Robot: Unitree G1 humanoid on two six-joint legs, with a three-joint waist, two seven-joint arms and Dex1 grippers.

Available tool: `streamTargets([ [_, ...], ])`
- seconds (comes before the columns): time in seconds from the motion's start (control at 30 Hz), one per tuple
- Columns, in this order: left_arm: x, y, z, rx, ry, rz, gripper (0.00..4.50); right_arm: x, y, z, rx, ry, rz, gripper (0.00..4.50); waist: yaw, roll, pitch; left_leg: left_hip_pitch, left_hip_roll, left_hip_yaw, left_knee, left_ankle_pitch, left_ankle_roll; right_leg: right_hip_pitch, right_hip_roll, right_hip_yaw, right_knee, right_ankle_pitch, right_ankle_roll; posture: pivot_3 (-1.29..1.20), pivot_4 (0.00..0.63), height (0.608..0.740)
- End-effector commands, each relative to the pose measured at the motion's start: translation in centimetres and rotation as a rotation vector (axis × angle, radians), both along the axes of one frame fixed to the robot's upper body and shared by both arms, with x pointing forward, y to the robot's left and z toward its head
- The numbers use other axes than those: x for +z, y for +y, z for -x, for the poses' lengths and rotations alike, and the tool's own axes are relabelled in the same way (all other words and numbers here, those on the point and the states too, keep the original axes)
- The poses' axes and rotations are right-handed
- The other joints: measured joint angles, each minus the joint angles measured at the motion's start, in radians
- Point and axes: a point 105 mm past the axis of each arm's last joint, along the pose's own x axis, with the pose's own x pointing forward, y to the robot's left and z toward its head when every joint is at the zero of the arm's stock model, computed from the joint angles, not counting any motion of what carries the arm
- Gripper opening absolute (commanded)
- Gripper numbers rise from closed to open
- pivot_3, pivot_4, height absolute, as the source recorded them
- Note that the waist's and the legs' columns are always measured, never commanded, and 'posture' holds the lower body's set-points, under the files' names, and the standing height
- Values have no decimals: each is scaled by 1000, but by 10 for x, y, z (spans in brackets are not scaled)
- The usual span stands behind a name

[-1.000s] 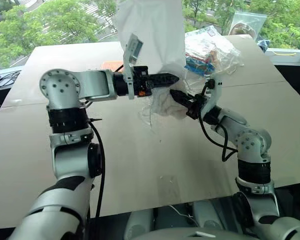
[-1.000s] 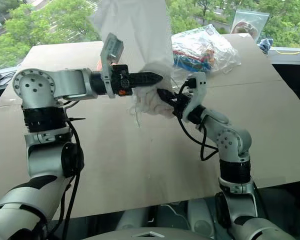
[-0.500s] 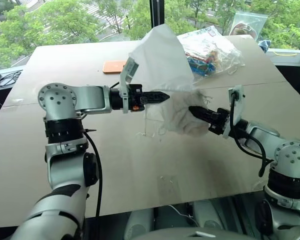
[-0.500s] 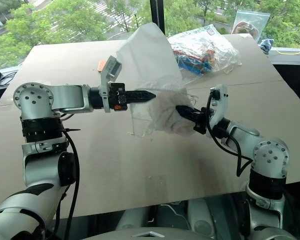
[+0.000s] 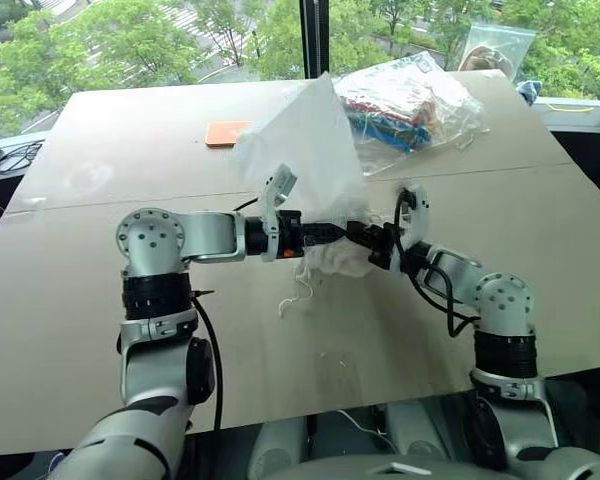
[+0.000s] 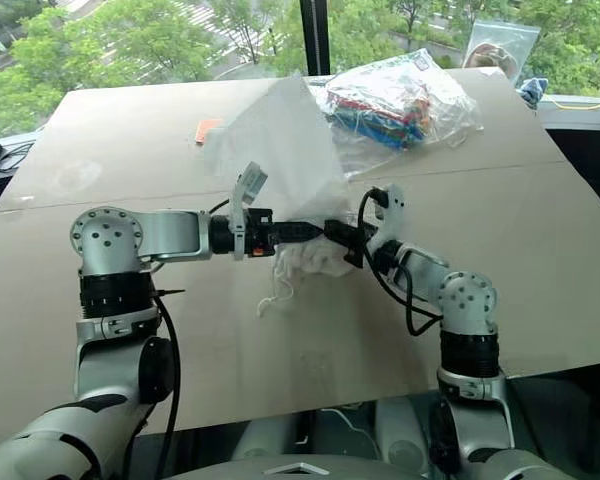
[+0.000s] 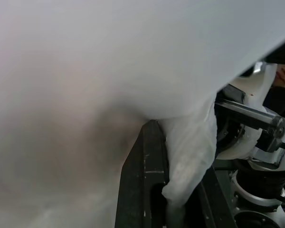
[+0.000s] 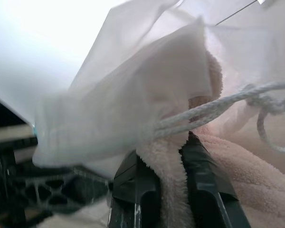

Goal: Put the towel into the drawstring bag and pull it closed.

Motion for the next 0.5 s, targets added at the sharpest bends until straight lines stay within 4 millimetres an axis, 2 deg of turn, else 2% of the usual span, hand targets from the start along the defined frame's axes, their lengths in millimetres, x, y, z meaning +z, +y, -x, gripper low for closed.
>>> streamTargets([
  [0.03, 4, 8, 6, -10, -25, -1, 0, 24, -19, -14, -110, -13, -186, 30, 0, 0, 0, 0, 0, 0, 0, 0, 0, 0, 0, 0, 0, 0, 0, 0, 150, 740],
  [0.1, 3, 9, 6, -10, -20, -4, 0, 28, -24, -17, -139, 3, -263, 30, 3, 0, 0, 0, 0, 0, 0, 0, 0, 0, 0, 0, 0, 0, 0, 0, 150, 740],
  [0.23, 15, -2, 5, -44, -36, 47, 0, 32, -24, -16, -141, 7, -287, 30, 3, 0, 0, 0, 0, -1, 0, 0, 0, 0, 0, -1, 0, 0, 0, 0, 150, 740],
  [0.37, 44, -21, 11, -159, -57, 184, 0, 49, -11, -4, -51, -78, -222, 30, 1, 0, 0, 0, 0, 0, 0, 0, 0, 0, 0, 0, 0, 0, 0, 0, 150, 740],
  [0.43, 63, -25, 16, -217, -54, 273, 0, 50, -4, 6, 3, -166, -44, 30, -2, 1, 0, -1, 0, -1, 0, 0, 0, 0, 0, -1, 0, 0, 0, 0, 150, 740],
  [0.5, 76, -25, 19, -234, -36, 350, 0, 43, 1, 10, 26, -247, 155, 30, -6, 1, 0, 0, 1, 0, 0, 0, 0, 0, 0, 1, 0, 0, 0, 0, 150, 740],
])
